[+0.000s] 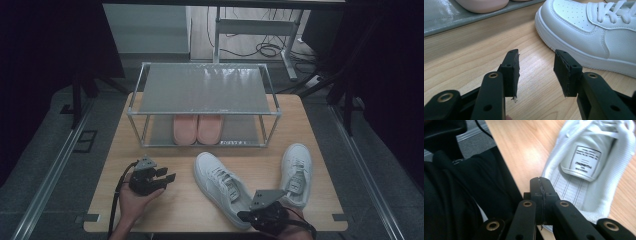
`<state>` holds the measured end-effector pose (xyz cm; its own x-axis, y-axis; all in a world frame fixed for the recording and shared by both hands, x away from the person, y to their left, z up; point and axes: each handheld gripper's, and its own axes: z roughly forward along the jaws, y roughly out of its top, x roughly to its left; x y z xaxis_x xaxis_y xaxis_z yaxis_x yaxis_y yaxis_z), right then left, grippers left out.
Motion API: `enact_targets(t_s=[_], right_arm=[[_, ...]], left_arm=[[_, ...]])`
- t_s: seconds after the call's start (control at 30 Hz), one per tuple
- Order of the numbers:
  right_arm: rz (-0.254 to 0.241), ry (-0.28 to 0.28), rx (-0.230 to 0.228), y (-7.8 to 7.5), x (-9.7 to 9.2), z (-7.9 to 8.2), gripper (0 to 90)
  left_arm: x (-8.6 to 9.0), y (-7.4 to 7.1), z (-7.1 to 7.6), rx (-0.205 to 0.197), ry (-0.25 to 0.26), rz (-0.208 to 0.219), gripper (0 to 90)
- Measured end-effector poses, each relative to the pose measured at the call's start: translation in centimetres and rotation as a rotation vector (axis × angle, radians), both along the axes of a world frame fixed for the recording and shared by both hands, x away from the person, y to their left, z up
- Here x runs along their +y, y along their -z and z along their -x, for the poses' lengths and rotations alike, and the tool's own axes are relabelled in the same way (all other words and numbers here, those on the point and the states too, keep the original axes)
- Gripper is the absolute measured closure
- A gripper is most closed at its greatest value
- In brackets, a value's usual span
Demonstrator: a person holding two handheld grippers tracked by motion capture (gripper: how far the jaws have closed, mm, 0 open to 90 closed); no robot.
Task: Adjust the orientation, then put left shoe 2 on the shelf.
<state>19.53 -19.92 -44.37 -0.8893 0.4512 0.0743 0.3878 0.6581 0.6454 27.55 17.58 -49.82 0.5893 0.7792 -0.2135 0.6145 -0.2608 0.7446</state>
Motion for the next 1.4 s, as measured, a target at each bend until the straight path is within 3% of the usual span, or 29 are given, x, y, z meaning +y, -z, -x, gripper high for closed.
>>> enact_targets(t_s=[0.13, 0.3, 0.4, 0.63, 0.8, 1.03, 1.4], right_arm=[[0.017, 0.039, -0.02, 0.0, -0.7, -0.7, 90.0], [-0.008, 0.035, 0.006, 0.0, -1.2, -1.2, 90.0], [0.011, 0.058, -0.018, 0.0, -1.5, -1.4, 90.0], [-0.006, 0.058, -0.01, 0.0, -1.7, -1.7, 90.0], [-0.041, 0.064, -0.036, -1.3, -2.0, -2.0, 90.0], [-0.087, 0.121, -0.069, -3.3, -2.7, -4.1, 90.0], [-0.119, 0.166, -0.057, -3.4, -2.4, -6.6, 89.5]], left_arm=[[0.0, 0.0, 0.0, 0.001, 0.0, -0.001, 56.0], [0.1, 0.0, 0.0, -0.002, -0.001, 0.0, 56.0], [0.2, 0.0, 0.0, -0.003, -0.002, 0.0, 56.0], [0.1, 0.0, 0.0, -0.003, 0.0, 0.0, 56.0], [0.1, 0.0, 0.0, -0.005, -0.002, -0.001, 56.0], [0.2, -0.1, 0.1, -0.007, -0.005, 0.003, 55.4], [0.4, -0.2, 0.1, -0.01, -0.007, 0.019, 53.4]])
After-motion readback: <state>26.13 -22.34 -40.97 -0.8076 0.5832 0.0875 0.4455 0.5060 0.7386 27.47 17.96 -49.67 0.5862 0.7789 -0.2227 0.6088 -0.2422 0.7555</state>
